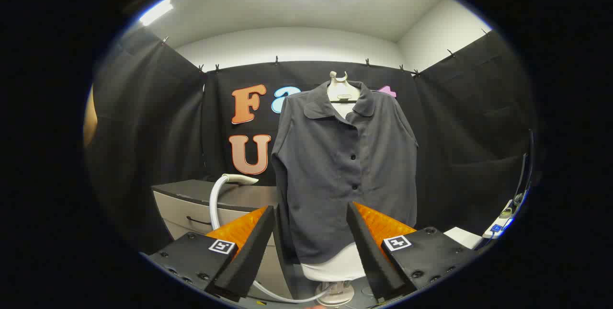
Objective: Iron the clothes twice with a garment steamer, once on the left side and once on the right side.
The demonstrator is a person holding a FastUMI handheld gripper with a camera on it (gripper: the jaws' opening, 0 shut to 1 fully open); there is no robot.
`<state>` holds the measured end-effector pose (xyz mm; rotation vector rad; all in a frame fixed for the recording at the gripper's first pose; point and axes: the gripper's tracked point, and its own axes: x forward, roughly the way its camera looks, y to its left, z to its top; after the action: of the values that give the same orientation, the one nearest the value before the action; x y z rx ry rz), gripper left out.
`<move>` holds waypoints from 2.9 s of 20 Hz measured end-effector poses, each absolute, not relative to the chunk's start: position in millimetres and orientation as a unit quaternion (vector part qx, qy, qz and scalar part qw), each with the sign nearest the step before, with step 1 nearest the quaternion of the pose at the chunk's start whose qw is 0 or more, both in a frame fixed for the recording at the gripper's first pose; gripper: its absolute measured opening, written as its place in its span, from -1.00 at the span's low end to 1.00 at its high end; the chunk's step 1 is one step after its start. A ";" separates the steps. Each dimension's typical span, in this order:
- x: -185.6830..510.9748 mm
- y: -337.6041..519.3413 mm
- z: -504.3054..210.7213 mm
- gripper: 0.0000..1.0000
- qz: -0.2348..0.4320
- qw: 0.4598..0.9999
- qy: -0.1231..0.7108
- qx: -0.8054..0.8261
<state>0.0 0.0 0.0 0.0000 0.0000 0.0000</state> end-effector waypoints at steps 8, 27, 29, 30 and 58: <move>-1.2 -1.6 -2.9 0.94 -0.005 1.000 0.002 -0.003; -39.6 -24.0 20.9 0.93 -0.023 0.999 -0.034 -0.005; -43.7 -20.8 19.8 0.93 -0.019 0.999 -0.032 -0.002; -47.1 -18.5 18.6 0.93 -0.016 0.999 -0.032 0.000; 123.0 103.0 89.6 0.94 0.145 0.989 0.007 0.009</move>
<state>123.0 103.0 89.6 0.0176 0.0150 0.2918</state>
